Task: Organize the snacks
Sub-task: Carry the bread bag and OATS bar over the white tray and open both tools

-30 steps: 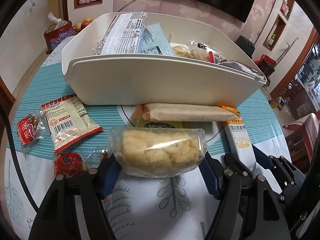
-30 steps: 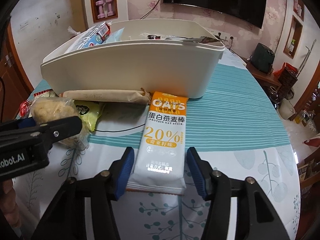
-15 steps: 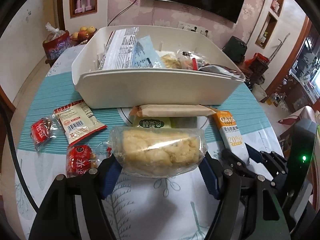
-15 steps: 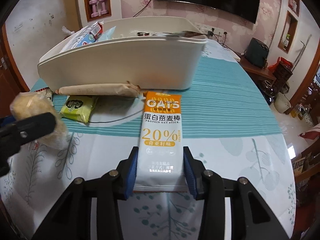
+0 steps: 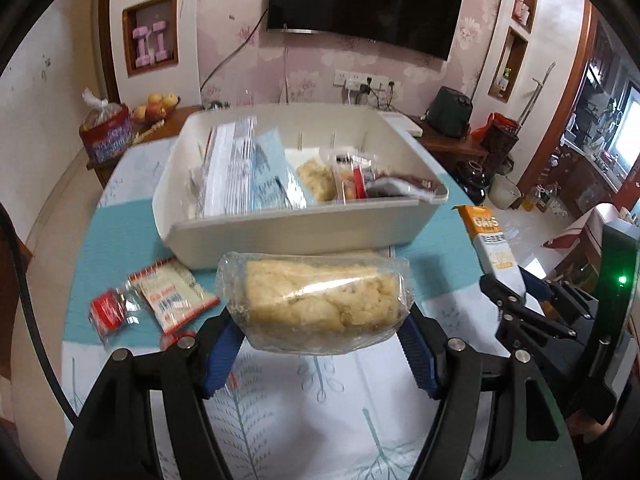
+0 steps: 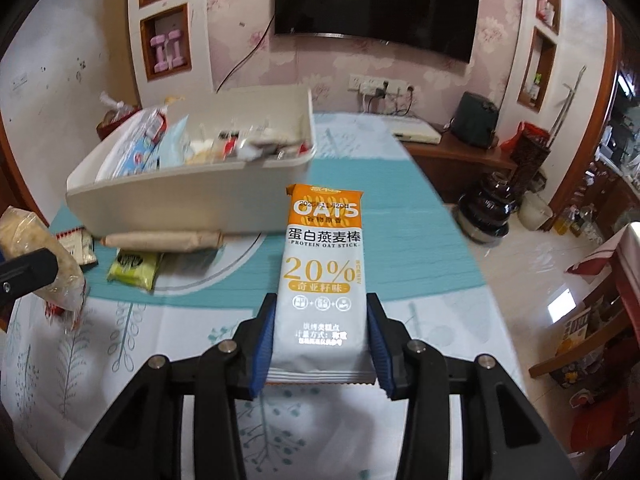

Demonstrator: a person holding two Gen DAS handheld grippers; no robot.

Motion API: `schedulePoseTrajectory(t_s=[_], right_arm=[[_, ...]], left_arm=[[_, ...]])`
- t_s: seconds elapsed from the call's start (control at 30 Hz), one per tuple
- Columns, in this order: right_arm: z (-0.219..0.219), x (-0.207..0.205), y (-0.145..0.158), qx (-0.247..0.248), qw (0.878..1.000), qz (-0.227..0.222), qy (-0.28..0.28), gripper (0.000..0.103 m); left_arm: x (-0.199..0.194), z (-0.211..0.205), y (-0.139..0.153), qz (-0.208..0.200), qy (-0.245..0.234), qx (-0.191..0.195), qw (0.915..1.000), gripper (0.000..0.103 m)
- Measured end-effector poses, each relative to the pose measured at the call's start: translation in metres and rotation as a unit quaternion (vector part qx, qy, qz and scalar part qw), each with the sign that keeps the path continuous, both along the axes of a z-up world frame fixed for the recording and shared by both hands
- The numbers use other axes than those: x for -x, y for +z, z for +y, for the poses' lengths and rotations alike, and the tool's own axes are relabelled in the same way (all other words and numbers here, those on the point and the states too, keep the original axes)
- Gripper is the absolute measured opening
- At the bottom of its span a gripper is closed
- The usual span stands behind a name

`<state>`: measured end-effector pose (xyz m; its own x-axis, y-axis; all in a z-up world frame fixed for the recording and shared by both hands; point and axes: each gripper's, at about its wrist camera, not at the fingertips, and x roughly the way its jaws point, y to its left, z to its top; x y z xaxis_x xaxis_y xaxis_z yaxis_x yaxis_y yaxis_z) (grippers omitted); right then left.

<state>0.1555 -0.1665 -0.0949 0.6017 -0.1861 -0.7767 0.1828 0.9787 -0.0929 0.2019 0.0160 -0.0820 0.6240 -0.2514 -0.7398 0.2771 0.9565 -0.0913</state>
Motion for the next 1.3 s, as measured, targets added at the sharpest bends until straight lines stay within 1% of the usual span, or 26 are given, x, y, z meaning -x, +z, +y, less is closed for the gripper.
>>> schedulePoseTrajectory(t_s=[0.27, 0.57, 0.73, 0.93, 1.07, 1.2, 1.3], right_arm=[[-0.006, -0.018, 0.037, 0.012, 0.999, -0.05, 0.011, 0.042], [0.0, -0.057, 0.058, 0.013, 0.995, -0.091, 0.038, 0.042], [0.001, -0.084, 0.061, 0.012, 0.993, -0.107, 0.051, 0.043], [0.001, -0.115, 0.057, 0.018, 0.991, -0.115, 0.065, 0.043], [0.001, -0.133, 0.05, 0.022, 0.99, -0.122, 0.069, 0.043], [0.0, -0.152, 0.042, 0.017, 0.99, -0.118, 0.069, 0.043], [-0.002, -0.16, 0.035, 0.009, 0.991, -0.117, 0.068, 0.043]], left_arm=[[-0.025, -0.011, 0.031, -0.037, -0.005, -0.008, 0.9993, 0.071], [-0.067, -0.017, 0.039, -0.049, -0.005, -0.007, 0.9988, 0.071], [-0.096, -0.02, 0.034, -0.052, 0.001, -0.005, 0.9987, 0.071], [-0.134, -0.025, 0.024, -0.04, 0.01, -0.001, 0.9992, 0.071], [-0.154, -0.026, 0.011, -0.019, 0.014, 0.011, 0.9997, 0.071], [-0.169, -0.027, -0.004, 0.0, 0.023, 0.023, 0.9995, 0.071], [-0.175, -0.03, -0.016, 0.015, 0.024, 0.021, 0.9994, 0.071]])
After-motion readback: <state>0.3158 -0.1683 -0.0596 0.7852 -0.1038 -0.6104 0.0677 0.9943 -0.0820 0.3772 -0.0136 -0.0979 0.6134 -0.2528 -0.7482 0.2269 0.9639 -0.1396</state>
